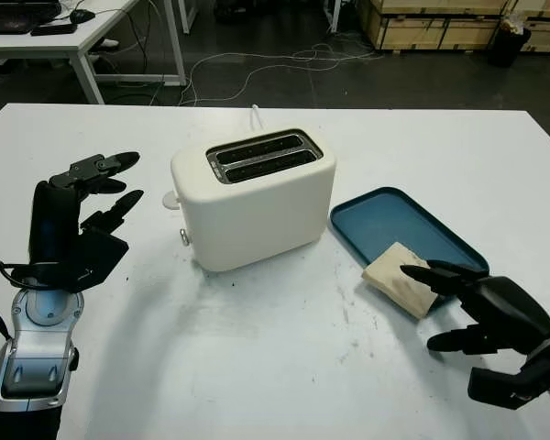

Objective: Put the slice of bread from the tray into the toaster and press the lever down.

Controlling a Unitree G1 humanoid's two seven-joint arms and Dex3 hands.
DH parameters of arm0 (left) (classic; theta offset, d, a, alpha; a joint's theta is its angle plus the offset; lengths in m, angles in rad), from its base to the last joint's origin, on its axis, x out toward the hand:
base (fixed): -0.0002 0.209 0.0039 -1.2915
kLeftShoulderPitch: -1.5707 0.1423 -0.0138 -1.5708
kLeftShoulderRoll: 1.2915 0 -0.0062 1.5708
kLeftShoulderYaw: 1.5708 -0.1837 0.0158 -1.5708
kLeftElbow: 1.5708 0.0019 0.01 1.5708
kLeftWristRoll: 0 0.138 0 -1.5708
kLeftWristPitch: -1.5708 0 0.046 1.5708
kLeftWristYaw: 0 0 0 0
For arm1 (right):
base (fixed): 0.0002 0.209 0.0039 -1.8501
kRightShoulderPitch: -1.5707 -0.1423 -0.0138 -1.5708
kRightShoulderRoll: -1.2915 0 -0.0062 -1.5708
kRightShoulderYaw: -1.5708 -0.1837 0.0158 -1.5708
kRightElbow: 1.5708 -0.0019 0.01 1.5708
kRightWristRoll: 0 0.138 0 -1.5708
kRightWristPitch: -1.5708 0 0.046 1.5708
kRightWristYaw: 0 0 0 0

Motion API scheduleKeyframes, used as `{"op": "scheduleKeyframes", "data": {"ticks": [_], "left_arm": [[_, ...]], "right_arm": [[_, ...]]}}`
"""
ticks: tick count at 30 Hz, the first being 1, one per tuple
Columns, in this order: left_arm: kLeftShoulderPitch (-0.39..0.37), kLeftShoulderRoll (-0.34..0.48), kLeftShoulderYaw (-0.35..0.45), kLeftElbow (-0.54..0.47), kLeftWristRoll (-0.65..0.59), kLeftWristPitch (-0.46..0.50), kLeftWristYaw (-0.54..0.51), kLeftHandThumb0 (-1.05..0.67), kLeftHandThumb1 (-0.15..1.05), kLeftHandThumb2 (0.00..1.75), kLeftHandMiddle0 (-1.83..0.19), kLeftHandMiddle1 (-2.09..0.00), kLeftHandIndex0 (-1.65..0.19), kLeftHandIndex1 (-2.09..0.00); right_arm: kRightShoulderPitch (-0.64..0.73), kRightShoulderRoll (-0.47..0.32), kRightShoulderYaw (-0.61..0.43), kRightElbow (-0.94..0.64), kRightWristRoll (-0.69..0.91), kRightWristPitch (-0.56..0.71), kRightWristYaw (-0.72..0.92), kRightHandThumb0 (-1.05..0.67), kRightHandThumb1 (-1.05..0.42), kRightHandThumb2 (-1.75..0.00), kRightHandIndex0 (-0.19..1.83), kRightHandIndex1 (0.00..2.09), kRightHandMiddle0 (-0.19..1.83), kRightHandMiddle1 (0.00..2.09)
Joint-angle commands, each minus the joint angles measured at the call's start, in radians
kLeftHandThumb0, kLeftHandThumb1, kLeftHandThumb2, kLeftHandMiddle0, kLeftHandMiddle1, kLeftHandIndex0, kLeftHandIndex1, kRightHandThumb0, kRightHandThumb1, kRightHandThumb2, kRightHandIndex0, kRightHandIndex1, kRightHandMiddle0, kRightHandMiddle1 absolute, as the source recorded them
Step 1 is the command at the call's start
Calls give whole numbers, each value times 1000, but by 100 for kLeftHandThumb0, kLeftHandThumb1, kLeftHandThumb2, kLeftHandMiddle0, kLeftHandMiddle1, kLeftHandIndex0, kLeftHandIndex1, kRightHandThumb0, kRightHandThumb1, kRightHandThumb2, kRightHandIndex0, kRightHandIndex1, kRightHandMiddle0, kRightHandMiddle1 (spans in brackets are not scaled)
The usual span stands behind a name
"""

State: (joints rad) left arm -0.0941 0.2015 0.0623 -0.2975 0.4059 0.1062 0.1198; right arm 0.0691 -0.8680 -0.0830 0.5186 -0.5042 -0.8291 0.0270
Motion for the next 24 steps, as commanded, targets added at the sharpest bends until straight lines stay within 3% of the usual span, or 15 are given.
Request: {"op": "scheduleKeyframes", "data": {"ticks": [1,9,20,24], "left_arm": [[-6,-1,4,-11,-9,-7,1,-29,92,11,-53,-99,-83,-9],[-10,2,8,-8,-11,-14,2,-29,92,10,-54,-100,-83,-10],[-5,-5,4,-22,-13,0,-7,-29,92,11,-52,-102,-83,-10],[-5,-5,1,-24,-6,-1,-2,-29,92,10,-52,-102,-83,-10]], "right_arm": [[-20,6,13,18,-17,-22,-40,-58,-74,0,37,2,43,2],[-62,2,63,121,-54,-29,-130,-52,-73,0,40,3,46,1],[-89,-3,138,161,-147,-9,-292,-56,-76,-1,41,2,48,1],[-92,-4,160,159,-181,12,-346,-57,-79,-1,31,0,43,0]]}}
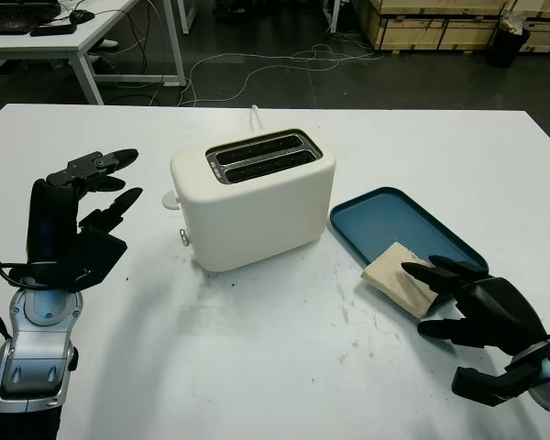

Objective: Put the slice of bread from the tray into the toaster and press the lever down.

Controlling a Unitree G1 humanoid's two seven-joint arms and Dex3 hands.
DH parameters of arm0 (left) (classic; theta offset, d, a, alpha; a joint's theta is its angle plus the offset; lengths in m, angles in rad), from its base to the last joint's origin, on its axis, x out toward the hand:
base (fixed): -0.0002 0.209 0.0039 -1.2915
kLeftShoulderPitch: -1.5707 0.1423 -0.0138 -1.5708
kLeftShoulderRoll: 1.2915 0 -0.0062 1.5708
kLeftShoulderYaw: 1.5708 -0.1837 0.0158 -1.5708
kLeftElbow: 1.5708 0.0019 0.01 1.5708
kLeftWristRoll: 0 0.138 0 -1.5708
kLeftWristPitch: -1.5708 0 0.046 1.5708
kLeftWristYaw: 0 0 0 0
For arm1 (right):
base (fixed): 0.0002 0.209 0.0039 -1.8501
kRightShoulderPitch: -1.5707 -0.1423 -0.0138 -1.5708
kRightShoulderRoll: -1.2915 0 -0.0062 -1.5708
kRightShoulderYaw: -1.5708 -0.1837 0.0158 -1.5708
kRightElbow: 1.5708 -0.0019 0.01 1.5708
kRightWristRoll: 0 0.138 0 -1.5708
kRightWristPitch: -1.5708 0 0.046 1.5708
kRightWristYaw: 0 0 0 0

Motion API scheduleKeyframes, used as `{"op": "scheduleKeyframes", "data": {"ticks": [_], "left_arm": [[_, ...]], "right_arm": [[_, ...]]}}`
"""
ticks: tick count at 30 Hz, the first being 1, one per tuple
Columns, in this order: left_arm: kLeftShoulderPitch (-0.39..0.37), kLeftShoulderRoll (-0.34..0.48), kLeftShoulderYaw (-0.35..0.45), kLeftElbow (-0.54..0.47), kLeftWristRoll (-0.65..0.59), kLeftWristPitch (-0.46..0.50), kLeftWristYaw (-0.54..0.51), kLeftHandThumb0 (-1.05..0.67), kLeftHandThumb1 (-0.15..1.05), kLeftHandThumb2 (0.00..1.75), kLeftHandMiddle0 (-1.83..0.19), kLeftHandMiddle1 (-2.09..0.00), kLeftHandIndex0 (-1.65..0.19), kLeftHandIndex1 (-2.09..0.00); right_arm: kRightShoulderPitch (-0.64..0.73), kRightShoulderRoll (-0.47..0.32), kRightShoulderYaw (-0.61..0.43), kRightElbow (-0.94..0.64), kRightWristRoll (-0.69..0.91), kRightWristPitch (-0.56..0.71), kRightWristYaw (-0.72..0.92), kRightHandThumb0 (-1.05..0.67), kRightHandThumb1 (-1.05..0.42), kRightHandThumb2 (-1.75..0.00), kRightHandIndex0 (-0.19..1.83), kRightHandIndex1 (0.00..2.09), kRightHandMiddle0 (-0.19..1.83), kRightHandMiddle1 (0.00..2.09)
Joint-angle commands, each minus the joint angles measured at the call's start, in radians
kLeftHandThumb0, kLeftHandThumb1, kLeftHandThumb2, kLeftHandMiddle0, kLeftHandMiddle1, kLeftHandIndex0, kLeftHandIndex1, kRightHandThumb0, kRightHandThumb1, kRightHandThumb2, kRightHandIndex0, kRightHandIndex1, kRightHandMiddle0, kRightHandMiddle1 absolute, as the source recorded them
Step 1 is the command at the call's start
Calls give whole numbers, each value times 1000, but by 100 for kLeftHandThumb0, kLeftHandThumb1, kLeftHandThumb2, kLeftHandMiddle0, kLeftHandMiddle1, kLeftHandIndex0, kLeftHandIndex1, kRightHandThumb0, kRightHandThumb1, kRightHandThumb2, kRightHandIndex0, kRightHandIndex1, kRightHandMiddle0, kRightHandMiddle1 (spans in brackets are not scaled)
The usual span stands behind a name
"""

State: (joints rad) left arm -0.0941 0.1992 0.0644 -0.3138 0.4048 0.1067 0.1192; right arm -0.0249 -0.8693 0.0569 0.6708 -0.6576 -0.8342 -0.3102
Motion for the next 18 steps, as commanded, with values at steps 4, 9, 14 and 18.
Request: {"op": "scheduleKeyframes", "data": {"ticks": [4,9,14,18], "left_arm": [[-4,0,-2,-6,2,0,0,-29,92,10,-53,-102,-84,-10],[-4,2,-3,-8,5,-4,1,-28,92,10,-53,-101,-84,-10],[0,1,-3,-6,-3,-18,1,-28,92,10,-54,-102,-84,-10],[2,5,-2,-8,-1,-27,2,-28,92,10,-55,-103,-84,-10]], "right_arm": [[-2,-3,41,4,-58,31,-57,-57,-80,-1,24,0,40,0],[-2,-5,63,-7,-69,56,-72,-57,-80,-1,25,1,40,0],[-3,2,91,-19,-125,121,-139,-56,-82,-1,25,1,38,0],[-7,14,114,-19,-144,164,-186,-52,-83,-1,27,2,37,0]]}}
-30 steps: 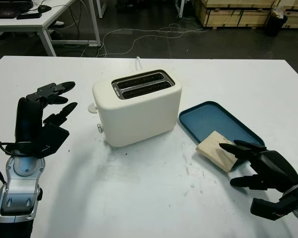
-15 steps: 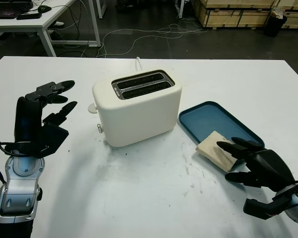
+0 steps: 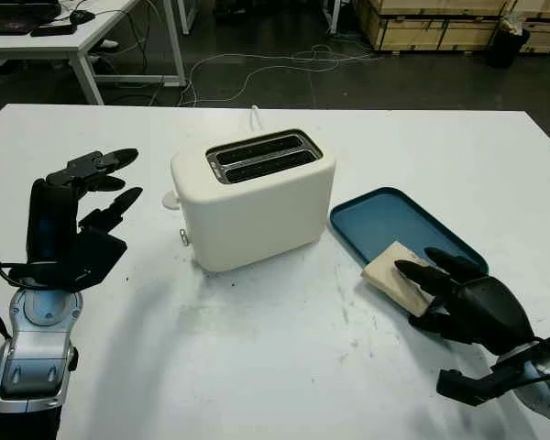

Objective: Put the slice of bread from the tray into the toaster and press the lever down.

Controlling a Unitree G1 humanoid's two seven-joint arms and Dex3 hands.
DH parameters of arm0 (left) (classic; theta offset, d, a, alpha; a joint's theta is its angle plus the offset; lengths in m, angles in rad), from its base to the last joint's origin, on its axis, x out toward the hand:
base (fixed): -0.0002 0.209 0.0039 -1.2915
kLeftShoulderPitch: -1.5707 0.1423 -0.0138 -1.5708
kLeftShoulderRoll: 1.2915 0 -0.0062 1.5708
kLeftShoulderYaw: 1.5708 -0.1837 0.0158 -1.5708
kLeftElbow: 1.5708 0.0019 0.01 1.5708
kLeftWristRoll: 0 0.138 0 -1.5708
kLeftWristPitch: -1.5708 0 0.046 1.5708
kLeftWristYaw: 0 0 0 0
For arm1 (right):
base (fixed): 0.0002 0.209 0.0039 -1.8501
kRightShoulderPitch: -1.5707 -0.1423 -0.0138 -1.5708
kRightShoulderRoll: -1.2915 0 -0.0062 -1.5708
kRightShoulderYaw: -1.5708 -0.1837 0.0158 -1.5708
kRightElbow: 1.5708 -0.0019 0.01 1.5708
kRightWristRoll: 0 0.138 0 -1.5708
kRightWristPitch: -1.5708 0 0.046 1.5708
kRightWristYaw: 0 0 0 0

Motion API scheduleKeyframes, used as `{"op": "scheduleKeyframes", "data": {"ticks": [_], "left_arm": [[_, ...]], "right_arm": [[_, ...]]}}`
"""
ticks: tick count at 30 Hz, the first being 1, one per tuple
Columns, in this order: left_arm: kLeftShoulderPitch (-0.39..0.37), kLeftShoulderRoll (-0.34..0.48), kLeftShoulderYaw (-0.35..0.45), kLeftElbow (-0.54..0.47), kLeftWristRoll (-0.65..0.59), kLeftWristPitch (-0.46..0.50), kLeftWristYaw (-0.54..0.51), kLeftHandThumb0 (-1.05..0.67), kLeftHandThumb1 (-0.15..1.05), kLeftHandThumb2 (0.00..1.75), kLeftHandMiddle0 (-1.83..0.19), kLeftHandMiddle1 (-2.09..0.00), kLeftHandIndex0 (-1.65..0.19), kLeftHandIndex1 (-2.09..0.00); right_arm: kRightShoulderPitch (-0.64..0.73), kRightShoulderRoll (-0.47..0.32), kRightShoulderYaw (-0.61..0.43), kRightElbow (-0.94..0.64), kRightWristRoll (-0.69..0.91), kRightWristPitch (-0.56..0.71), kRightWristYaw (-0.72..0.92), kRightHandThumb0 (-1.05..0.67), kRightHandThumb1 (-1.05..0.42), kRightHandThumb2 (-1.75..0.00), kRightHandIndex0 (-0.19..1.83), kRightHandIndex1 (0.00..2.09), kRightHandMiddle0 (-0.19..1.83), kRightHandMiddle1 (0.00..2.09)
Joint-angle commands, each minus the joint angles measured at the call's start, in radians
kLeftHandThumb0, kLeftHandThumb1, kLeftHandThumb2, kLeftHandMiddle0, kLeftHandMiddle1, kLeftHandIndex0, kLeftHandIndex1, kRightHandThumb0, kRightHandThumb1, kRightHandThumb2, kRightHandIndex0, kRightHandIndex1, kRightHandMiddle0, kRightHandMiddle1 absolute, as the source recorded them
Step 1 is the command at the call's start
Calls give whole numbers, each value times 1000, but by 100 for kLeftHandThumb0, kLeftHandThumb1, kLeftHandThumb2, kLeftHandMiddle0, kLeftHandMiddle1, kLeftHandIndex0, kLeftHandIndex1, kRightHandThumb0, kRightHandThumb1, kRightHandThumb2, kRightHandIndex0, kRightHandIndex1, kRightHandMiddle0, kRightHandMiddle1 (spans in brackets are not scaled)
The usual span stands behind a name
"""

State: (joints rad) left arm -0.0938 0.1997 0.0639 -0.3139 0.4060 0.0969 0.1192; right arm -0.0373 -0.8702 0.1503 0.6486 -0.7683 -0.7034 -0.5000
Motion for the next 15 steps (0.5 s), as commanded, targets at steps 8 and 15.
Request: {"op": "scheduleKeyframes", "data": {"ticks": [8,15], "left_arm": [[7,3,2,-12,-1,-22,2,-28,92,9,-56,-103,-84,-10],[6,6,4,4,-5,-51,7,-27,92,8,-56,-104,-85,-11]], "right_arm": [[9,10,60,-20,-72,96,-104,-44,-89,-2,54,16,55,6],[-3,13,85,-17,-101,121,-200,-38,-92,-2,61,165,102,9]]}}
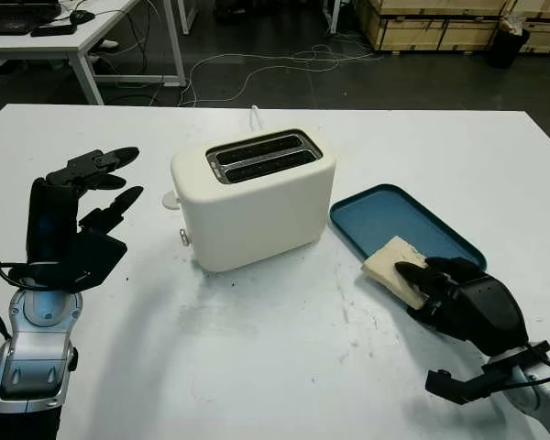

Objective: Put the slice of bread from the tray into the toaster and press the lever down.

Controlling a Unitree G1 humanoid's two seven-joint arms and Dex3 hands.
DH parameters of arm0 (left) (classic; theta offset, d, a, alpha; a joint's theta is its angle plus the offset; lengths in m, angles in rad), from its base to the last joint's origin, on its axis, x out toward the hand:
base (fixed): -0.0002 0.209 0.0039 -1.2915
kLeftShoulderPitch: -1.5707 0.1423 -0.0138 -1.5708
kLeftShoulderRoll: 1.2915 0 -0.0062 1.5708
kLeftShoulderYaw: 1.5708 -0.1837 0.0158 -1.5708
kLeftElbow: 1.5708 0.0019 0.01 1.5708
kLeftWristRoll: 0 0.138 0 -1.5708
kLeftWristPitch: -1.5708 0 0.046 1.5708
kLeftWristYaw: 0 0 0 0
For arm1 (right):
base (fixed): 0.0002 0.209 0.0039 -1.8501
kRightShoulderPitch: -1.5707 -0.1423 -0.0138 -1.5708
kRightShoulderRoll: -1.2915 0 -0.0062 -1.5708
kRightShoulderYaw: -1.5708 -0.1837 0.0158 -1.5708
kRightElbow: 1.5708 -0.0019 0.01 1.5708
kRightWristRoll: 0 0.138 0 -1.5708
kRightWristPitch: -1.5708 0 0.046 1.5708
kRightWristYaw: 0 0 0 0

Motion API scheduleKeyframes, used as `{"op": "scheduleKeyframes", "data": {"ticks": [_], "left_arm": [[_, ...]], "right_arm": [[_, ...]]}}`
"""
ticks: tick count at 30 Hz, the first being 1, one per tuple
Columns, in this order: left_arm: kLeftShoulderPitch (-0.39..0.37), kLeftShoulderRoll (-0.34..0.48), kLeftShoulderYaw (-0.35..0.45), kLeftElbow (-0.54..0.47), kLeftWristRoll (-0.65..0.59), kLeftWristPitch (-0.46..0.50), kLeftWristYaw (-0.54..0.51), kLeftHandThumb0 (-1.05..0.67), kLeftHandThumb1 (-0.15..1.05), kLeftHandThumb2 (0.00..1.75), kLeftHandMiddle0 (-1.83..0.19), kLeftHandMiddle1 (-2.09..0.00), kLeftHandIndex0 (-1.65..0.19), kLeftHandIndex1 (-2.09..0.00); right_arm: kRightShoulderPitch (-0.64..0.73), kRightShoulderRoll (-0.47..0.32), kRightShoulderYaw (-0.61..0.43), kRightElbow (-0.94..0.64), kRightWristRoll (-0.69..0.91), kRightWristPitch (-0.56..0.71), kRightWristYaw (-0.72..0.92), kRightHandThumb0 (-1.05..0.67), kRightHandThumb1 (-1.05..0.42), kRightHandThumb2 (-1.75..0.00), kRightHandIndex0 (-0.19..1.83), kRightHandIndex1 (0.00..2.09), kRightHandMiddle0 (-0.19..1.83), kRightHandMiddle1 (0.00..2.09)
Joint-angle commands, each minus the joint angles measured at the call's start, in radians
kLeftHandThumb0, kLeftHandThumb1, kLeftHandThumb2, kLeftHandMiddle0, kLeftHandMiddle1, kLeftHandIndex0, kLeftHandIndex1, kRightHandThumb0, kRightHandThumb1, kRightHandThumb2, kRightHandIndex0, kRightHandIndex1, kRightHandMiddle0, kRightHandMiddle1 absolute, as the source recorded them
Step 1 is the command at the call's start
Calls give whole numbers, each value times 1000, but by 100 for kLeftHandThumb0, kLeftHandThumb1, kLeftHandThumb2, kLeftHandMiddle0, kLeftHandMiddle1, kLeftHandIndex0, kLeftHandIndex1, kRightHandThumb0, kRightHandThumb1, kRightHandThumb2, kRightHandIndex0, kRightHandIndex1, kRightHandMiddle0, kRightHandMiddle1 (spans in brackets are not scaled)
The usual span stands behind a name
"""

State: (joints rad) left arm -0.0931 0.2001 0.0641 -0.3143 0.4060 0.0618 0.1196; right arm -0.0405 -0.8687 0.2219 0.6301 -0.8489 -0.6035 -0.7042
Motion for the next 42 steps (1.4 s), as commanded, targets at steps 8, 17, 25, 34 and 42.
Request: {"op": "scheduleKeyframes", "data": {"ticks": [8,17,25,34,42], "left_arm": [[7,2,5,1,-6,-3,-1,-28,92,9,-54,-104,-84,-11],[7,0,1,0,5,6,2,-28,92,9,-54,-103,-84,-11],[5,-3,1,1,6,11,2,-27,92,9,-54,-103,-84,-11],[5,-6,1,0,9,11,7,-26,92,9,-54,-103,-84,-11],[3,-5,4,9,2,2,9,-24,92,9,-54,-102,-84,-10]], "right_arm": [[-7,1,28,4,-21,25,-17,-42,-92,-6,59,147,102,10],[-23,-4,31,13,-5,12,-20,-41,-92,-8,62,114,100,8],[-71,-29,-30,-13,171,-78,190,-40,-92,-11,67,99,99,4],[-133,-38,-135,-84,453,-51,625,-39,-92,-11,67,147,103,2],[-173,-35,-196,-82,493,-55,754,-38,-92,-7,75,128,106,1]]}}
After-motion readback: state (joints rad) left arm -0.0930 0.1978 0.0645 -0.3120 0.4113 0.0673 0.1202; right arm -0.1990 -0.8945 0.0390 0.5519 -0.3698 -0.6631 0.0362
